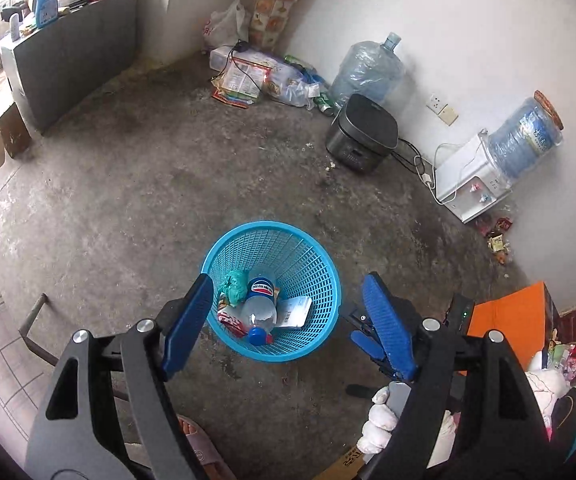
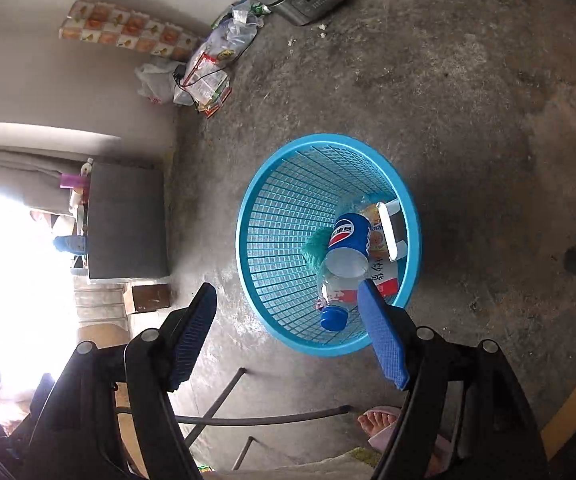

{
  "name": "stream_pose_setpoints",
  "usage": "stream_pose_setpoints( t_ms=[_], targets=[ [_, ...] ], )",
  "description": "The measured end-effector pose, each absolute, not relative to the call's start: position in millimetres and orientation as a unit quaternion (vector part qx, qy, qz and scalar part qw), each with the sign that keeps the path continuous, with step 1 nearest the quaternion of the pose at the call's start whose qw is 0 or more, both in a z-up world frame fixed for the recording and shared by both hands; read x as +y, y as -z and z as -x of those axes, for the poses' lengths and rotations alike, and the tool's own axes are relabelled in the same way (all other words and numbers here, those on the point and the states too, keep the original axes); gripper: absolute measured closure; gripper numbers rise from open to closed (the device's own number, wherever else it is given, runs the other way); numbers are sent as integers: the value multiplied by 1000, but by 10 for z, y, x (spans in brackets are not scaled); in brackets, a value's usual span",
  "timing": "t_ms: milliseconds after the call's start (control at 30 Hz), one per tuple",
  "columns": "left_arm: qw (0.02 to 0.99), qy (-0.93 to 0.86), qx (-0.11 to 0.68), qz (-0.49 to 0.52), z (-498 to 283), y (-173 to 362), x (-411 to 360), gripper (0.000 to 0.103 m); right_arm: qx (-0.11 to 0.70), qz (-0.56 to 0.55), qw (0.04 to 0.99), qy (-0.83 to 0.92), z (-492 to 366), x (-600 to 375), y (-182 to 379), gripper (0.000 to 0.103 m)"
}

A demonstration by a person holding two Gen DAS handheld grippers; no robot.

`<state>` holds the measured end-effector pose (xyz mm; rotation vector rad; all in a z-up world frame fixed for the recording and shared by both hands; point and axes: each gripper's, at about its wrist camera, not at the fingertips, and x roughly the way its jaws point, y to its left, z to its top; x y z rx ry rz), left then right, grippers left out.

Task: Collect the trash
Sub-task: 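Carry both items over the blue wastebasket and open both grippers, then move both tools back to the table toward the red wrapper and clear bowl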

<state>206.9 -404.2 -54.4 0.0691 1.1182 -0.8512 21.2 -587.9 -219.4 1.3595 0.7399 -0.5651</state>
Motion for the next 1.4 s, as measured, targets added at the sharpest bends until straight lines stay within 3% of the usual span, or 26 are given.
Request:
stream_pose_setpoints(
  t_ms=[200,333,600,967,1200,1400],
  targets=[
    [777,420,469,-2,-1839,78,-3608,30,326,-559,720,250,-128,-5649,1861,32],
    [794,446,413,10,-1637,-397,-3178,22,318,-514,762,233,-219,-5415,1452,32],
    [840,427,334,10,-1416,-979,-2076,20,295,-420,847,140,-482,-4728,564,32],
    [901,281,329,34,-1400,-752,-360,20,306,-327,893,-31,-698,-3697,37,32],
    [906,229,349,63,-1412,-416,227,20,326,-267,898,-123,-781,-3093,-37,32],
    [899,227,365,79,-1442,-192,379,20,352,-215,902,-125,-951,-2760,46,40]
  ],
)
